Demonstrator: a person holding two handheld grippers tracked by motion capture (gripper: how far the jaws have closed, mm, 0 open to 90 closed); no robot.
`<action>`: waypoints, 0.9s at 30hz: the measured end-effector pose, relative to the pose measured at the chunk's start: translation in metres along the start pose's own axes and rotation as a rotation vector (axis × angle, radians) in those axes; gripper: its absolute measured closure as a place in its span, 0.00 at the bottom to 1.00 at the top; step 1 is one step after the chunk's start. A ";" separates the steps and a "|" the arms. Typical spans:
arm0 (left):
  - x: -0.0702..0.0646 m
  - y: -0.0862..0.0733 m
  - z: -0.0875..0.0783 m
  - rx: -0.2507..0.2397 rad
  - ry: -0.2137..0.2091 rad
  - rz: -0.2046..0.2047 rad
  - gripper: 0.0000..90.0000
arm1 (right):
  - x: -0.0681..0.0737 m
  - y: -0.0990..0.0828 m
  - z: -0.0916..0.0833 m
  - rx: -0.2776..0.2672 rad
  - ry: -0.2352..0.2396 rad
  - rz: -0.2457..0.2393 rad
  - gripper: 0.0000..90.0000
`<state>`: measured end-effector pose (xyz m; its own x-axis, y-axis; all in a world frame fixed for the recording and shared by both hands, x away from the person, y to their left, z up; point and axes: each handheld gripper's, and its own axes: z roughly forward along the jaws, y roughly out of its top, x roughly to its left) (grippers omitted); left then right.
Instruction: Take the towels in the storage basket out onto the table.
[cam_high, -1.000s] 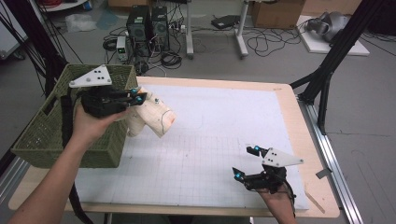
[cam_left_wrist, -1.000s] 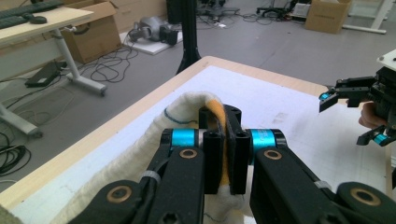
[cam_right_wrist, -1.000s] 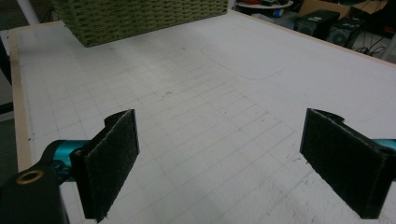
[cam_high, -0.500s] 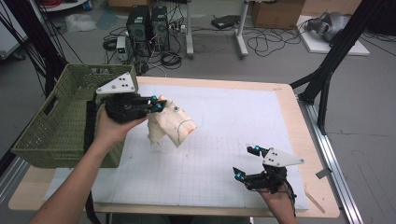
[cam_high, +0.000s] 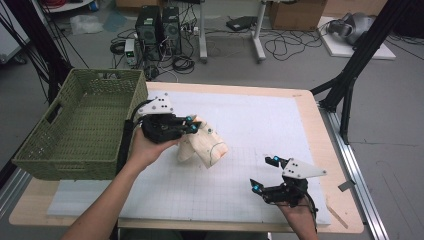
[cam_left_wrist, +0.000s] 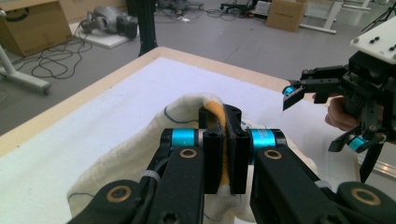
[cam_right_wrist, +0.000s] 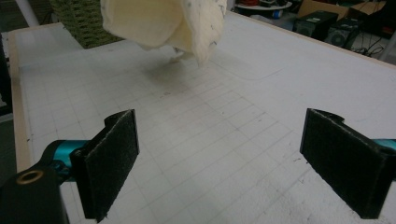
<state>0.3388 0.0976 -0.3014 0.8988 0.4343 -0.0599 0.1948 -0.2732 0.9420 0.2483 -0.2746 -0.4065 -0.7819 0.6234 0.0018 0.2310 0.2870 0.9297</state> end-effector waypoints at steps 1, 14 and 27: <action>0.000 -0.002 0.002 0.000 -0.002 -0.001 0.97 | 0.000 0.000 0.000 0.003 0.000 0.005 0.12; -0.006 -0.020 0.023 0.016 -0.010 -0.031 0.97 | 0.001 0.000 0.002 0.005 0.004 -0.003 0.12; -0.004 -0.035 0.039 0.055 -0.006 -0.035 0.95 | -0.002 0.002 0.007 -0.004 0.009 -0.003 0.12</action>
<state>0.3434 0.0718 -0.3468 0.8931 0.4397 -0.0947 0.2475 -0.3047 0.9197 0.2546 -0.2696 -0.4070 -0.7881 0.6156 0.0025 0.2263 0.2860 0.9311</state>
